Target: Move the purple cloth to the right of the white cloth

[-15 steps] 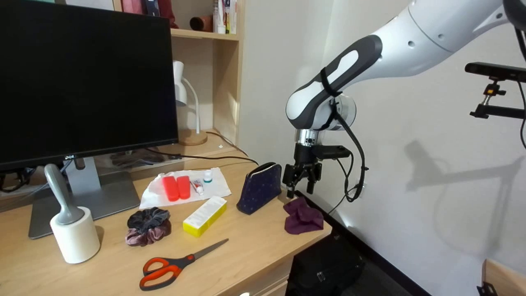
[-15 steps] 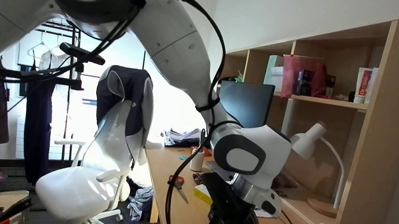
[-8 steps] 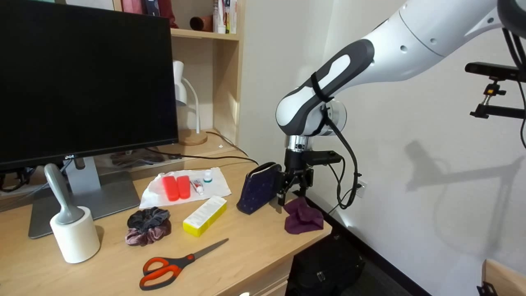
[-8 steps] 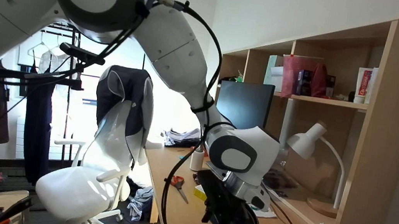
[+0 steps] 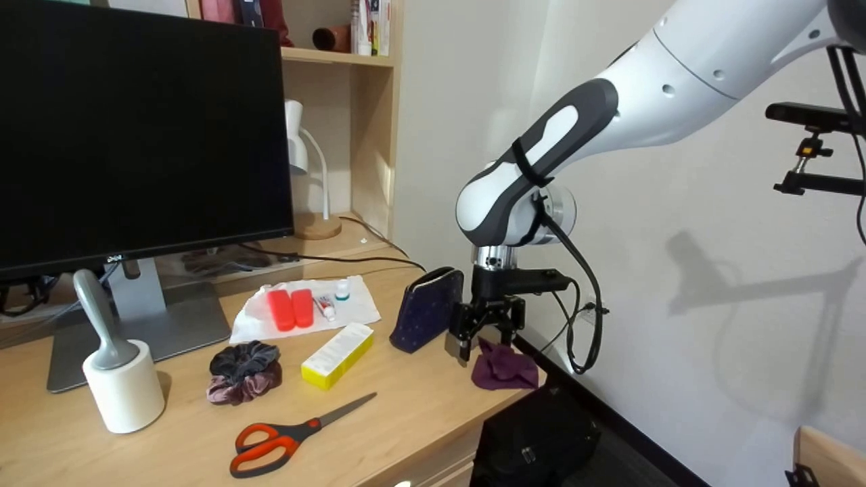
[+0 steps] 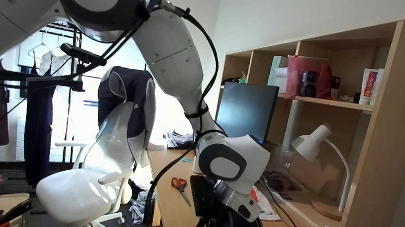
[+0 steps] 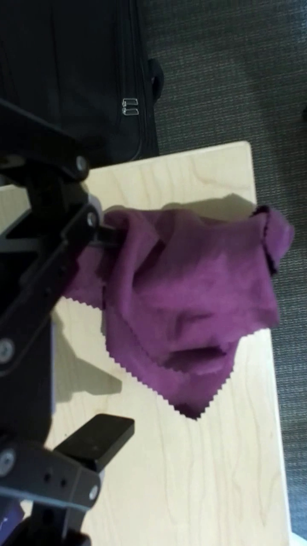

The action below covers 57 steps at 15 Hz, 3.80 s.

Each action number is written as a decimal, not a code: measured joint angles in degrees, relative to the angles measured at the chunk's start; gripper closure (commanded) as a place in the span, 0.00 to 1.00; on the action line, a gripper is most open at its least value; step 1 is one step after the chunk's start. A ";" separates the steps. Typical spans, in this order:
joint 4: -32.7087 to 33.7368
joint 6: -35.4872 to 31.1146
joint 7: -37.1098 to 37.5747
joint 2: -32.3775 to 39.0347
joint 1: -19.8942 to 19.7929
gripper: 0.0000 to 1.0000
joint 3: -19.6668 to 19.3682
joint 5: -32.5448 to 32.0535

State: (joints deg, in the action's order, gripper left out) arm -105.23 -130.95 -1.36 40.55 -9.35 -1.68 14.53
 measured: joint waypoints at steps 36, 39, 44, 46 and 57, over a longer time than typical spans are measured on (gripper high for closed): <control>-1.46 -4.00 -10.14 -16.32 -0.33 1.00 0.75 -5.50; -1.51 -3.92 -8.87 -18.86 2.33 1.00 0.15 -10.06; -2.49 -3.91 -8.36 -23.86 5.59 0.99 0.05 -15.19; -3.08 -3.91 -8.37 -24.48 5.70 1.00 0.01 -15.23; 8.15 1.06 -9.99 -24.23 5.53 1.00 -0.79 -18.59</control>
State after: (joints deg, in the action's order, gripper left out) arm -97.08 -129.89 -11.35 16.31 -3.82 -2.48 -4.06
